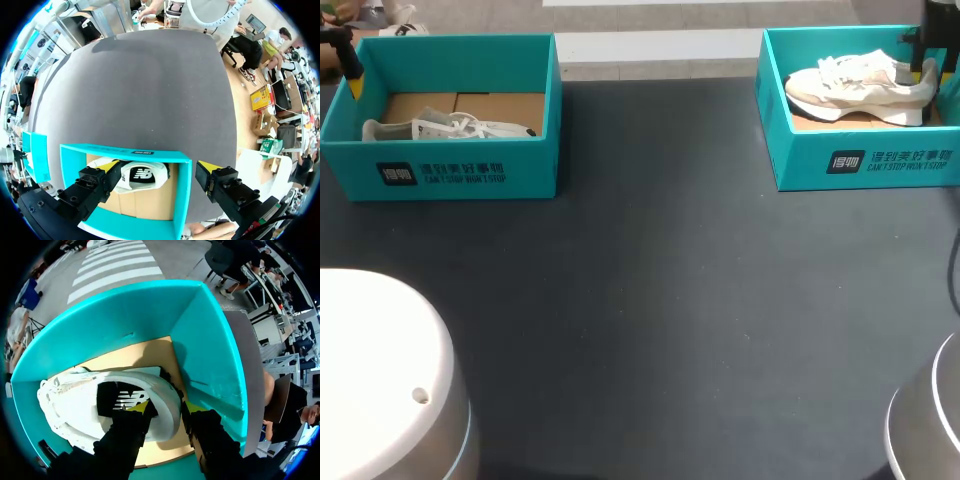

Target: Take the shoe out of the shoebox, open the shoe tongue, remove and reinsert the insole, then place the shoe into the shoebox

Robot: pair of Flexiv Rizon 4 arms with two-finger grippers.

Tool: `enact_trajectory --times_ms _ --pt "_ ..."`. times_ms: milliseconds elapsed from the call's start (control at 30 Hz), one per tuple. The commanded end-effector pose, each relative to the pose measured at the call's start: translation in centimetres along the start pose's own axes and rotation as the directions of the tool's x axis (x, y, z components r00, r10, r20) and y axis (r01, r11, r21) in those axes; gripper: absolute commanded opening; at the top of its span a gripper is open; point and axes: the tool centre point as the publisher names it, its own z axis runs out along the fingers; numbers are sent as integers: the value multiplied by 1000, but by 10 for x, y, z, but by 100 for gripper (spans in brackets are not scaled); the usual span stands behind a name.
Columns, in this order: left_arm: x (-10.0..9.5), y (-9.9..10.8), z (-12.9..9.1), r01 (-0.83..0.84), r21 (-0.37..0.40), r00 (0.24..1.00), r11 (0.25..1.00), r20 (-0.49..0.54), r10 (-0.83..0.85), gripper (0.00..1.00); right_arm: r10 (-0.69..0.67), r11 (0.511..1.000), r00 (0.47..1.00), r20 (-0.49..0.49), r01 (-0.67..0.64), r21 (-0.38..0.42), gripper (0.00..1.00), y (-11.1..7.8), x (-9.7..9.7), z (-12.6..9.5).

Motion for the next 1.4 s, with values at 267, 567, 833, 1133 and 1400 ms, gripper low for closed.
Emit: enact_trajectory --times_ms 267,567,833,1133,1400 --pt "0 -1 0 0 -2 1000 1000 -1 0 100 -22 1000 999 27 22 9 0 3 -1 -2" --pt "0 -1 0 0 -2 1000 1000 -1 0 100 -54 999 997 63 54 10 0 -23 -17 -39" --pt "0 -1 0 0 -2 1000 1000 -1 0 100 -60 998 995 80 58 32 0 -51 -23 -99" --pt "0 -1 0 0 -2 1000 1000 -1 0 100 -53 999 996 71 53 1 0 -72 -6 -169" --pt "0 -1 0 0 -2 1000 1000 -1 0 100 -65 997 996 56 67 -31 0 -95 8 -214"
